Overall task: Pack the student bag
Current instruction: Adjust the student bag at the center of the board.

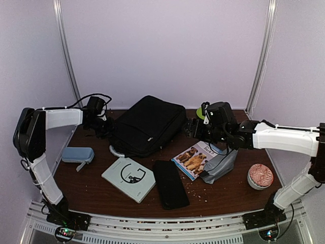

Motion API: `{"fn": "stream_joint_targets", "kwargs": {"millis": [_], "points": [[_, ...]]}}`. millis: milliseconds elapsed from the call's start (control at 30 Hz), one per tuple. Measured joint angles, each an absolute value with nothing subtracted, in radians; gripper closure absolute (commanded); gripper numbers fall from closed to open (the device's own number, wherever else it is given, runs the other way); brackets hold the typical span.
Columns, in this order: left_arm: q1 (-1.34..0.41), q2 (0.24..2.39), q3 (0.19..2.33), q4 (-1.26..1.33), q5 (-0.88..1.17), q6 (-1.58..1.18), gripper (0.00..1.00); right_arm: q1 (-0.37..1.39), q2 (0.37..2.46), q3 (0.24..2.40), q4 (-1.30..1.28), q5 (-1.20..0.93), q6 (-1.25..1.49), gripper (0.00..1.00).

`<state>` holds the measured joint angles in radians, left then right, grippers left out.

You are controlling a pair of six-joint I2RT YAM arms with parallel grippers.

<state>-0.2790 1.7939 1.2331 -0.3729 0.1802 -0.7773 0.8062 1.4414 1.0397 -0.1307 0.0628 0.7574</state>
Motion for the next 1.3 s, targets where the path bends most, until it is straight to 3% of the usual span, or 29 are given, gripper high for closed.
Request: {"fn": "stream_joint_targets", "kwargs": {"millis": [233, 467, 533, 667, 767, 1000, 1167, 1300], "points": [[-0.299, 1.815, 1.245, -0.380, 0.176, -0.794, 1.00, 0.801, 1.429, 1.021, -0.157, 0.060, 0.729, 0.20], [-0.333, 1.813, 1.272, -0.403, 0.179, -0.796, 1.00, 0.796, 1.428, 1.020, -0.156, 0.052, 0.718, 0.19], [-0.340, 1.797, 1.270, -0.413, 0.175, -0.797, 0.89, 0.796, 1.428, 1.016, -0.152, 0.051, 0.716, 0.18], [-0.346, 1.692, 1.196, -0.406, 0.168, -0.812, 0.41, 0.795, 1.428, 0.993, -0.146, 0.049, 0.713, 0.16], [-0.349, 1.600, 1.115, -0.393, 0.164, -0.850, 0.25, 0.794, 1.436, 0.990, -0.142, 0.044, 0.712, 0.16], [-0.381, 1.591, 1.047, -0.386, 0.146, -0.908, 0.27, 0.794, 1.489, 0.991, -0.117, 0.022, 0.716, 0.18], [-0.379, 1.686, 1.100, -0.372, 0.139, -0.910, 0.39, 0.781, 1.558, 0.994, -0.085, 0.012, 0.773, 0.24], [-0.364, 1.769, 1.174, -0.377, 0.142, -0.893, 0.56, 0.727, 1.639, 1.015, -0.040, -0.010, 0.854, 0.26]]}}
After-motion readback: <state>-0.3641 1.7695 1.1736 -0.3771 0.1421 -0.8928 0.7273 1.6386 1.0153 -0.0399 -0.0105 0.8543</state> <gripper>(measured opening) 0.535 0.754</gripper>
